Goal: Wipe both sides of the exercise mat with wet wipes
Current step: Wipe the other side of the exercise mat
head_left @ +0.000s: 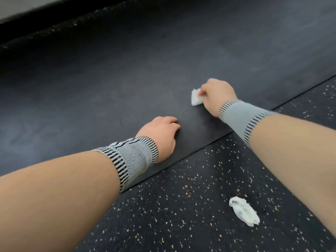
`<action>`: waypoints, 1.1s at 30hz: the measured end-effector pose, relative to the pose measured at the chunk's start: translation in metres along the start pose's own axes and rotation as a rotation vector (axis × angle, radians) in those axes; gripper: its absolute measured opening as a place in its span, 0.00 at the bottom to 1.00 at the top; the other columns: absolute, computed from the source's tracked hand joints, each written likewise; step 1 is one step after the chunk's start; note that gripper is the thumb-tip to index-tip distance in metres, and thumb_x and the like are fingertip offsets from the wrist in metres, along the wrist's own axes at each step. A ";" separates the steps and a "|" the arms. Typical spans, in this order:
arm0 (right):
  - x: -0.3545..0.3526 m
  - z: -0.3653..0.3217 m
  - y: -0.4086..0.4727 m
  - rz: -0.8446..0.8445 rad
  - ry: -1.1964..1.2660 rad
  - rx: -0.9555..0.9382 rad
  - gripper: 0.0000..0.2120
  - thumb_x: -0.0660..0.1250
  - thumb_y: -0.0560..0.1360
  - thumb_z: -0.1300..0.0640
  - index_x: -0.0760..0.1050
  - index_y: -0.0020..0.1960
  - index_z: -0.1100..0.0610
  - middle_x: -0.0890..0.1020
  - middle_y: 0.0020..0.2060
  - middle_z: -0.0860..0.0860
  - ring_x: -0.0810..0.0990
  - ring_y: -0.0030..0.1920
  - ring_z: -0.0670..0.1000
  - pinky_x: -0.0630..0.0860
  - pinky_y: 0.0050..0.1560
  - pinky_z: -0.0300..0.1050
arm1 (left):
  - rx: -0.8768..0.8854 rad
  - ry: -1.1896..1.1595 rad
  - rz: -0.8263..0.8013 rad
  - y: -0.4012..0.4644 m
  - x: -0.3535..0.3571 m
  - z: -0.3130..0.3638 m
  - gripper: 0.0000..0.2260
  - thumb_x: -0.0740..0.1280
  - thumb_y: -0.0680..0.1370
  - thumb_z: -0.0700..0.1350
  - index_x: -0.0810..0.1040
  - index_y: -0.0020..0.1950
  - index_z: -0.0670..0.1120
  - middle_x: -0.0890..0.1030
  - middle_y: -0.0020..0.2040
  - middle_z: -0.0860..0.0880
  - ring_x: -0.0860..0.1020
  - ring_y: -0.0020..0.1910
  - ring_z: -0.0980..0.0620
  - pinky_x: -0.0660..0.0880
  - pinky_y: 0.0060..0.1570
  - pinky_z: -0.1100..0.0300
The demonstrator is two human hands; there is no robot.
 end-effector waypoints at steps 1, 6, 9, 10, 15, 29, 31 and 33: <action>0.000 0.010 -0.018 -0.008 0.003 0.013 0.12 0.60 0.75 0.61 0.79 0.54 0.55 0.76 0.53 0.55 0.75 0.56 0.60 0.70 0.54 0.48 | 0.004 0.009 -0.004 0.001 0.001 0.000 0.21 0.57 0.81 0.45 0.67 0.75 0.51 0.61 0.77 0.54 0.62 0.74 0.48 0.64 0.71 0.53; -0.014 0.027 -0.061 -0.084 0.041 0.096 0.10 0.60 0.74 0.59 0.80 0.49 0.53 0.79 0.51 0.52 0.76 0.54 0.57 0.73 0.55 0.47 | -0.005 -0.002 -0.003 -0.001 0.006 -0.003 0.21 0.57 0.81 0.46 0.66 0.75 0.51 0.60 0.77 0.54 0.59 0.75 0.49 0.64 0.71 0.52; -0.023 0.013 -0.013 0.057 0.171 0.165 0.13 0.61 0.75 0.62 0.79 0.56 0.52 0.77 0.57 0.54 0.75 0.59 0.58 0.70 0.59 0.46 | -0.008 -0.008 0.009 -0.002 0.010 -0.001 0.22 0.57 0.81 0.46 0.66 0.76 0.51 0.60 0.78 0.53 0.58 0.75 0.49 0.62 0.72 0.52; -0.021 0.007 0.001 0.021 0.170 0.169 0.15 0.61 0.75 0.62 0.77 0.59 0.52 0.75 0.60 0.54 0.74 0.61 0.58 0.69 0.62 0.46 | -0.007 -0.014 0.011 -0.002 0.010 0.000 0.22 0.57 0.81 0.46 0.66 0.76 0.50 0.60 0.78 0.53 0.58 0.75 0.49 0.62 0.72 0.52; 0.005 0.008 -0.023 0.016 0.144 0.138 0.13 0.60 0.75 0.63 0.80 0.55 0.53 0.76 0.56 0.55 0.75 0.58 0.59 0.71 0.59 0.47 | 0.033 -0.019 0.017 -0.004 0.011 0.010 0.21 0.57 0.81 0.46 0.66 0.75 0.51 0.61 0.77 0.54 0.59 0.75 0.49 0.64 0.71 0.50; 0.019 0.019 -0.118 -0.017 0.249 0.196 0.13 0.61 0.75 0.62 0.80 0.54 0.53 0.77 0.53 0.52 0.75 0.55 0.55 0.71 0.58 0.46 | 0.130 0.030 -0.007 -0.009 0.018 0.046 0.20 0.56 0.81 0.47 0.67 0.74 0.50 0.61 0.77 0.55 0.58 0.75 0.50 0.63 0.71 0.51; 0.020 0.012 -0.125 -0.069 0.253 0.115 0.12 0.62 0.75 0.61 0.81 0.53 0.53 0.77 0.52 0.51 0.76 0.54 0.55 0.70 0.57 0.45 | 0.139 0.026 -0.008 -0.011 0.020 0.048 0.20 0.56 0.81 0.47 0.67 0.74 0.51 0.61 0.77 0.55 0.58 0.75 0.50 0.63 0.71 0.51; 0.015 0.021 -0.126 -0.014 0.265 0.198 0.13 0.61 0.75 0.62 0.80 0.54 0.52 0.77 0.53 0.52 0.76 0.55 0.55 0.71 0.58 0.46 | 0.143 0.018 -0.010 -0.013 0.023 0.049 0.21 0.57 0.81 0.47 0.67 0.75 0.51 0.62 0.77 0.55 0.58 0.75 0.50 0.63 0.71 0.51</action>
Point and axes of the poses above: each hand's wrist, its own y-axis towards the middle knuckle, its own x-axis out of the palm, z = x × y, the point moved 3 cm from there along y, towards the middle knuckle
